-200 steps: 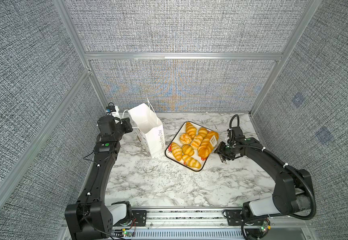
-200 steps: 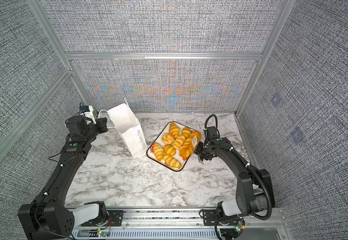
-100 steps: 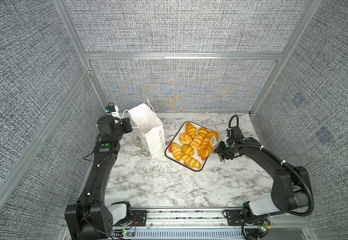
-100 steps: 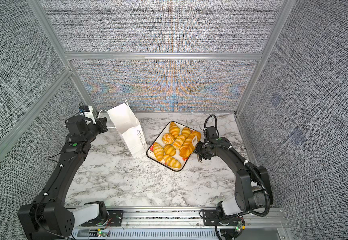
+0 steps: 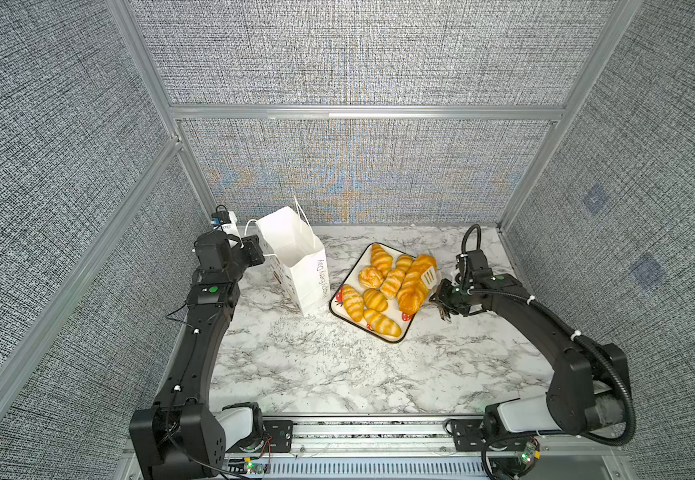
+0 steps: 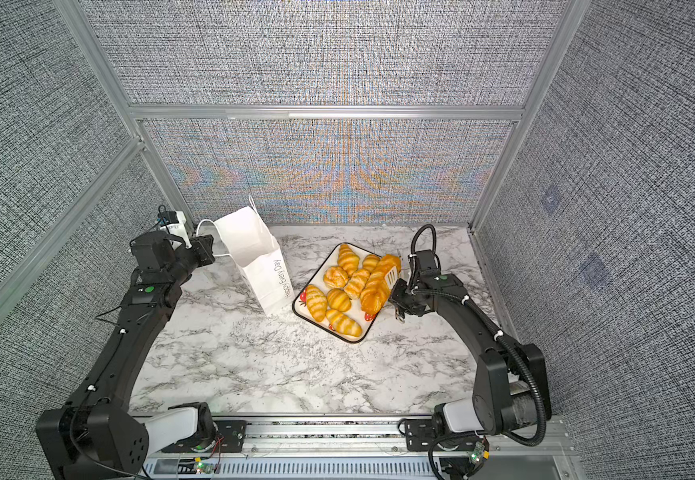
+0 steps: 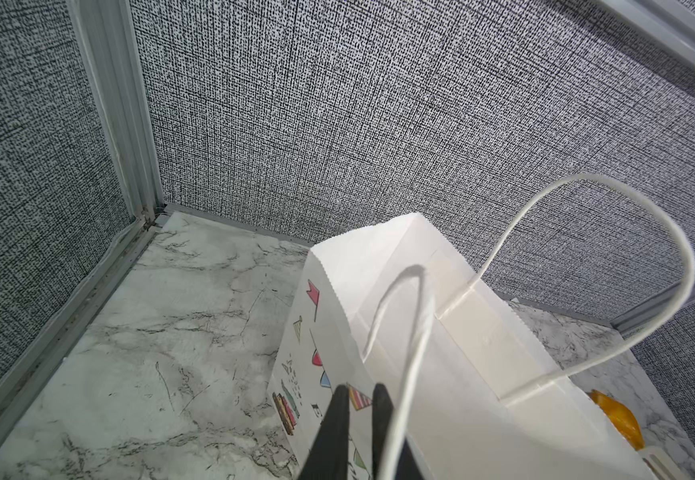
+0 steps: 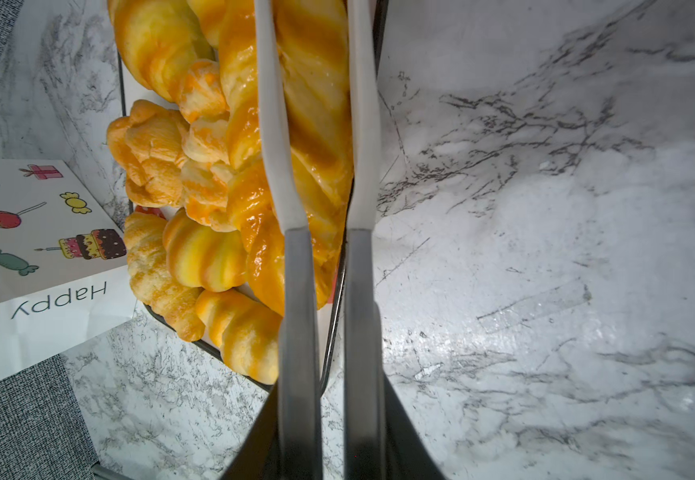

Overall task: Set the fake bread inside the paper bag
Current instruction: 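Move the tongs with the right gripper over the long twisted bread on the tray, then squeeze the tongs on the twisted bread and lift it with the right gripper, then carry the twisted bread with the right gripper over the bag opening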

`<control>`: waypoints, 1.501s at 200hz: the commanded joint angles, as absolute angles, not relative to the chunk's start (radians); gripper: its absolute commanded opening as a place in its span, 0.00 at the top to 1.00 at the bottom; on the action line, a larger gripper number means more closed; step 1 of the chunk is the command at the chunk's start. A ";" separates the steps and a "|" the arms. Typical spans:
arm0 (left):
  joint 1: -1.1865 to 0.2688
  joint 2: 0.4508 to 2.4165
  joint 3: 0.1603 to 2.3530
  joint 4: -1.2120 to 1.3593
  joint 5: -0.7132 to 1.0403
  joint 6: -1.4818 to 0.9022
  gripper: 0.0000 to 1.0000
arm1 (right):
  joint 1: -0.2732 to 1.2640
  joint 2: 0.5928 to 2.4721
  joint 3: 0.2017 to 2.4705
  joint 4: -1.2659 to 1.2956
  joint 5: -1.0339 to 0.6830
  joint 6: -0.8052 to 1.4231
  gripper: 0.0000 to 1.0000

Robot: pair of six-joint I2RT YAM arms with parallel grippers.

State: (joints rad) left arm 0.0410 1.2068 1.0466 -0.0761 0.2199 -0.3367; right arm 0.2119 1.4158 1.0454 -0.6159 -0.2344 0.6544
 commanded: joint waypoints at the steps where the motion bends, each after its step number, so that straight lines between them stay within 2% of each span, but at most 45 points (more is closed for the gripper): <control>1: 0.042 1.203 1.045 -0.051 0.230 -0.330 0.85 | 0.212 1.397 1.058 -0.618 -0.223 0.639 0.73; 35: 0.042 1.204 1.045 -0.049 0.230 -0.330 0.85 | 0.212 1.360 1.075 -0.635 -0.212 0.621 0.78; 90: 0.044 1.205 1.045 -0.049 0.230 -0.331 0.85 | 0.225 1.288 1.124 -0.613 -0.227 0.591 0.78; 163: 0.045 1.206 1.044 -0.046 0.234 -0.334 0.85 | 0.351 1.219 1.219 -0.526 -0.167 0.539 0.78; 198: 0.046 1.204 1.043 -0.046 0.234 -0.335 0.87 | 0.426 1.225 1.284 -0.479 -0.123 0.506 0.78; 236: 0.046 1.203 1.043 -0.046 0.236 -0.335 0.94 | 0.507 1.262 1.385 -0.427 -0.070 0.450 0.78; 251: 0.045 1.202 1.043 -0.046 0.238 -0.335 1.00 | 0.539 1.288 1.442 -0.426 -0.060 0.421 0.78; 300: 0.044 1.202 1.043 -0.041 0.250 -0.336 1.00 | 0.641 1.392 1.628 -0.442 -0.020 0.330 0.78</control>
State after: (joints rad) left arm 0.0429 1.2064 1.0431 -0.0757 0.2325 -0.3378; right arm 0.6064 1.3590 1.5627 -0.5014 -0.0528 0.3965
